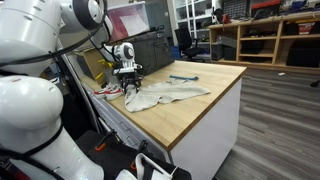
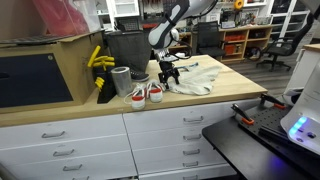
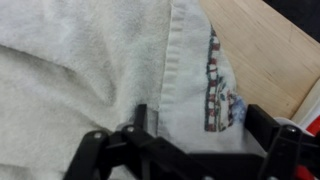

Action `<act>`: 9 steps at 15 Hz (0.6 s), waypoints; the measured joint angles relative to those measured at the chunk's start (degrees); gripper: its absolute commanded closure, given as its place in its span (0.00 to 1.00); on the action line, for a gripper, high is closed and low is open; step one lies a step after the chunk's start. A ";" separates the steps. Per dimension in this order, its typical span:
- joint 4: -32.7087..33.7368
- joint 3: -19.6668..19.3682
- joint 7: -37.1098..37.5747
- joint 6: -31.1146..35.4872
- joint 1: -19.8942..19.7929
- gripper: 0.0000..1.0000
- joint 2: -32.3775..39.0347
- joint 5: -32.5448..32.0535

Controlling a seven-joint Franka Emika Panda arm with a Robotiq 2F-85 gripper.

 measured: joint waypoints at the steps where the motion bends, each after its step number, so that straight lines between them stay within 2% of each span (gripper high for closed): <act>1: 0.00 0.00 -0.01 -0.26 0.07 0.00 0.01 0.00; 9: 0.04 0.16 -0.57 -0.58 0.25 0.00 0.05 -0.16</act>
